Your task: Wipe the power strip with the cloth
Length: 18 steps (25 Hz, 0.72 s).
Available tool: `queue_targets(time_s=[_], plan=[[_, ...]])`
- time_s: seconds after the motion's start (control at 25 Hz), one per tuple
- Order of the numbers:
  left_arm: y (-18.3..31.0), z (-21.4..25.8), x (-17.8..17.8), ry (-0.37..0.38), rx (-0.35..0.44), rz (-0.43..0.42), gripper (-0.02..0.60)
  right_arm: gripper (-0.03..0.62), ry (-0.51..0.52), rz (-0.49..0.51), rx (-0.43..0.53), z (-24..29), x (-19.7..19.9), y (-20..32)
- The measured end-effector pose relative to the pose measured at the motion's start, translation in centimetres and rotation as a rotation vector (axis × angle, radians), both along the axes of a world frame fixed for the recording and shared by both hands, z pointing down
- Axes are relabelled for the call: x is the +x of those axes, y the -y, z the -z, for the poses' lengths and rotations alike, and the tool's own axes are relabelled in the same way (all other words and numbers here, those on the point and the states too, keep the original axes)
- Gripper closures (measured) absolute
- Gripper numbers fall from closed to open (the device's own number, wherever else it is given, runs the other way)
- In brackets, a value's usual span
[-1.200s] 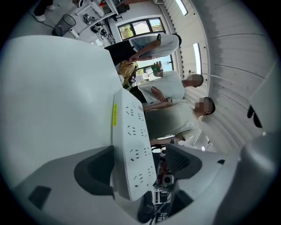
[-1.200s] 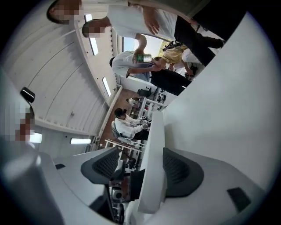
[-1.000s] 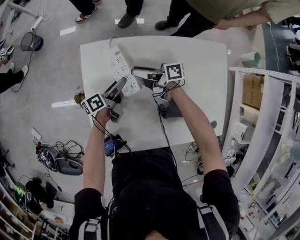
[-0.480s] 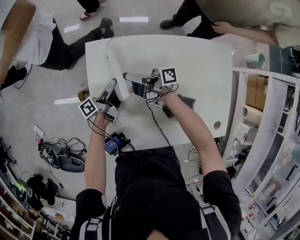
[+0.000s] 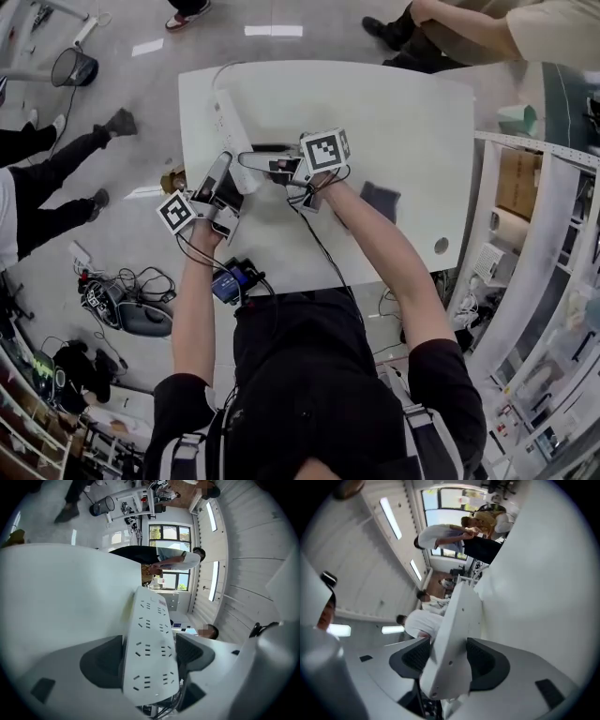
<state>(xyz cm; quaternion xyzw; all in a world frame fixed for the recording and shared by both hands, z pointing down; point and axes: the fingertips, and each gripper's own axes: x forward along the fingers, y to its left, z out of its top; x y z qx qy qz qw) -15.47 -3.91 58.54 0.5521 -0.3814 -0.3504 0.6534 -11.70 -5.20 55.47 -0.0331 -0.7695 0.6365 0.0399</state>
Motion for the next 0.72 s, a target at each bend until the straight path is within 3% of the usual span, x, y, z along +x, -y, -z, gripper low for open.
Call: queue_targets(time_s=[0.12,0.32,0.52,0.72], plan=[[0.1,-0.2,0.0,0.002,-0.002,0.0,0.176,0.333,-0.117,0.064,0.068,-1.1,-0.3,-0.8],[0.0,0.0,0.5,0.026,0.002,-0.027,0.176,0.361,-0.251,0.128,0.101,-0.9,0.3,-0.9],[0.4,1.5,2.7,0.026,0.034,-0.064,0.176,0.386,-0.294,0.064,0.06,0.2,2.6,0.5],[0.2,2.5,3.8,-0.044,0.057,-0.051,0.176,0.421,-0.455,0.079,0.181,-0.4,5.9,2.2]])
